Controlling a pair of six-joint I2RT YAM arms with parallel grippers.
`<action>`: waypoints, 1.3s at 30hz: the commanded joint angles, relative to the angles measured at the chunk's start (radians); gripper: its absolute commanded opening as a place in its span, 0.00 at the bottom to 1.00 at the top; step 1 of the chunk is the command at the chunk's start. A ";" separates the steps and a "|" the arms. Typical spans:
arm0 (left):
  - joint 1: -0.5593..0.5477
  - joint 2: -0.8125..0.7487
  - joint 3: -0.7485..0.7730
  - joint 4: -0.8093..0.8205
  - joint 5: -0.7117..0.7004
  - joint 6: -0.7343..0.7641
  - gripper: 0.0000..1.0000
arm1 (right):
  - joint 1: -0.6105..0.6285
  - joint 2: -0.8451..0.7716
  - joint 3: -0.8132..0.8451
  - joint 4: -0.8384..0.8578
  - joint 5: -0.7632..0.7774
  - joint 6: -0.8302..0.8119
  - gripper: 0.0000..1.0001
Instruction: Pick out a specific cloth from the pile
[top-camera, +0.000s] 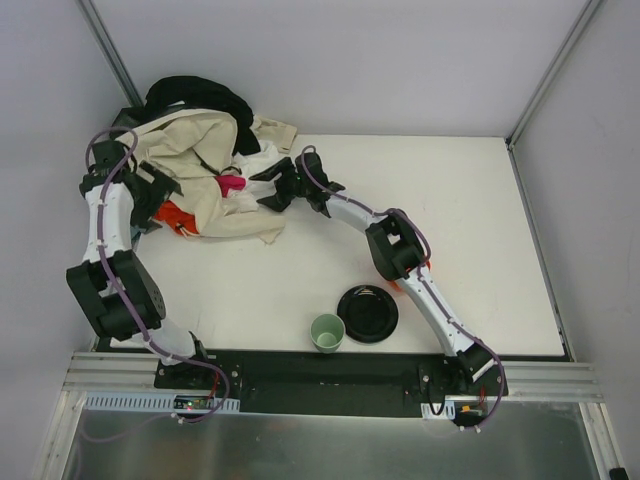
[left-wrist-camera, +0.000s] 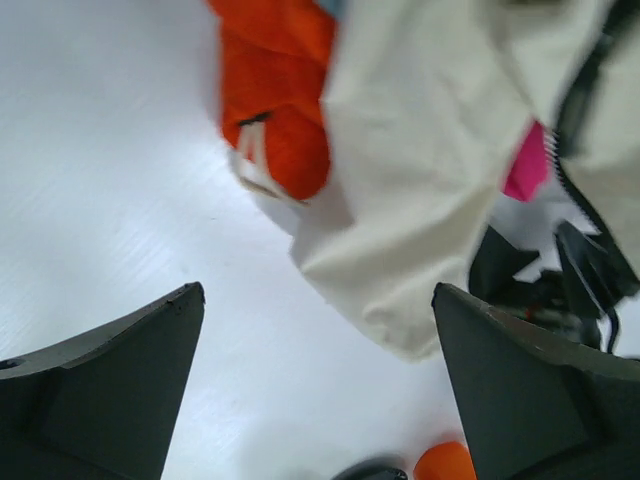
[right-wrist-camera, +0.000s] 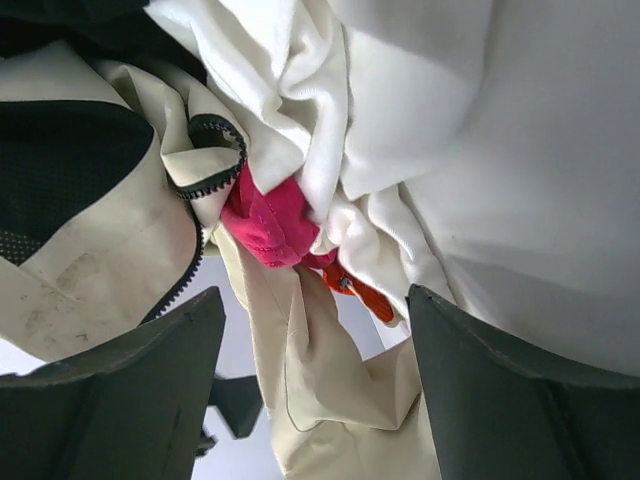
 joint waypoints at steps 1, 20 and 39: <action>0.108 0.078 -0.062 -0.035 0.047 -0.036 0.96 | 0.003 -0.107 -0.030 -0.027 -0.051 -0.021 0.77; -0.019 0.616 0.355 -0.005 0.222 -0.145 0.42 | -0.134 -0.465 -0.252 -0.256 -0.190 -0.383 0.77; -0.340 0.626 0.455 0.069 0.354 -0.208 0.80 | -0.138 -0.580 -0.200 -0.592 -0.218 -0.692 0.79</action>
